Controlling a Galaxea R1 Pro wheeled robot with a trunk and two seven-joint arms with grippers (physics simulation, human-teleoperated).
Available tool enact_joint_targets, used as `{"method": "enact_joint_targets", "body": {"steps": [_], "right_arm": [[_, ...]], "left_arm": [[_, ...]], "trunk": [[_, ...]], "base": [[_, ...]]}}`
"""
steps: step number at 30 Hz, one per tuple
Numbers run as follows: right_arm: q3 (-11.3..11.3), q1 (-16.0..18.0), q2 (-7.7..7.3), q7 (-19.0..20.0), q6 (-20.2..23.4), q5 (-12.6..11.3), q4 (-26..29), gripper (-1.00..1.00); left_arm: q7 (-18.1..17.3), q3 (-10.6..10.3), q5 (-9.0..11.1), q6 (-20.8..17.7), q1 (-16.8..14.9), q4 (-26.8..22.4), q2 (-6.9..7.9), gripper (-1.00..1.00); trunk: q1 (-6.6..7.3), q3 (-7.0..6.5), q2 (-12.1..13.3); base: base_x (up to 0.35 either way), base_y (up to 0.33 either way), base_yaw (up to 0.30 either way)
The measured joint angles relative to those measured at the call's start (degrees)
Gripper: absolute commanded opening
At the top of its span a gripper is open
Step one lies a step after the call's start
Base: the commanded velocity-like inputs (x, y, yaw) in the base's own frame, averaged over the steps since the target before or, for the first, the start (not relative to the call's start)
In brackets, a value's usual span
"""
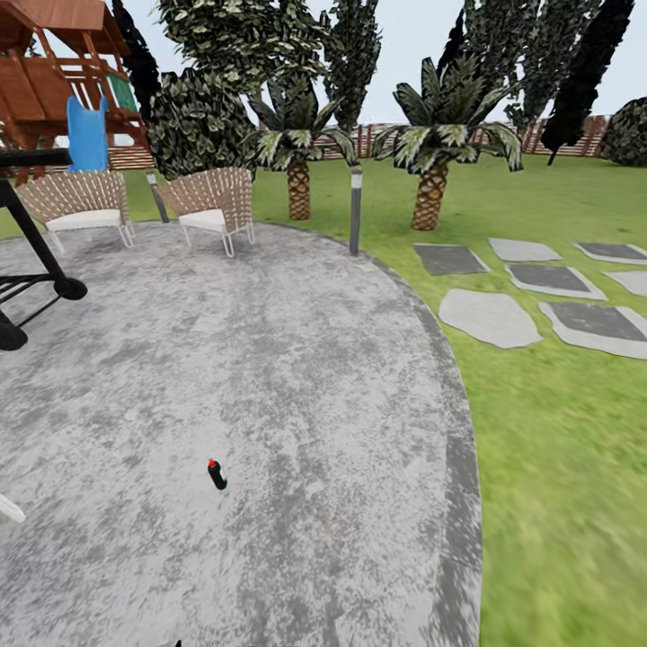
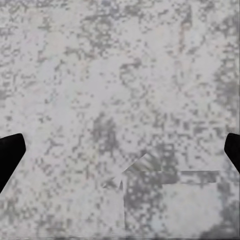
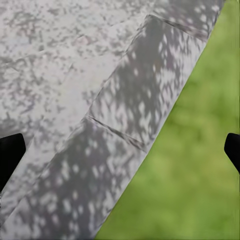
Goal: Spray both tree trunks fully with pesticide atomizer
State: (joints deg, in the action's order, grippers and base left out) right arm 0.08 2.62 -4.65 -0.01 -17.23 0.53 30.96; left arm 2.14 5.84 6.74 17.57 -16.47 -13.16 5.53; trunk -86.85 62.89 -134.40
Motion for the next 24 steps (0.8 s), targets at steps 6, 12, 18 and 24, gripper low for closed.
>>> {"method": "enact_joint_targets", "body": {"steps": [6, 12, 18, 24], "right_arm": [[0.0, 0.0, 0.00, 0.1, 0.0, 0.0, 0.0, 1.00], [0.0, 0.0, 0.00, -0.1, 0.0, 0.0, 0.0, 1.00], [0.0, 0.0, 0.00, -0.1, -0.1, 0.0, 0.1, 1.00], [0.0, 0.0, 0.00, -0.1, -0.1, -0.1, 0.2, 1.00]], "left_arm": [[0.0, 0.0, 0.0, 0.0, 0.0, 0.0, 0.00, 1.00], [0.1, 0.0, -0.2, -0.1, -0.1, -0.6, 0.21, 1.00], [-0.1, 0.3, -0.1, -0.9, -2.3, -2.6, 3.67, 1.00], [-0.2, 0.2, -0.6, -1.1, -5.6, -6.1, 3.78, 1.00]], "trunk": [[0.00, 0.41, 0.0], [0.00, 0.82, 0.0], [0.00, 1.23, 0.0], [0.01, 1.64, 0.0]], "base": [[0.000, -0.005, 0.213], [0.000, 0.000, 0.213], [0.000, 0.000, 0.214], [0.000, 0.000, 0.212]]}}
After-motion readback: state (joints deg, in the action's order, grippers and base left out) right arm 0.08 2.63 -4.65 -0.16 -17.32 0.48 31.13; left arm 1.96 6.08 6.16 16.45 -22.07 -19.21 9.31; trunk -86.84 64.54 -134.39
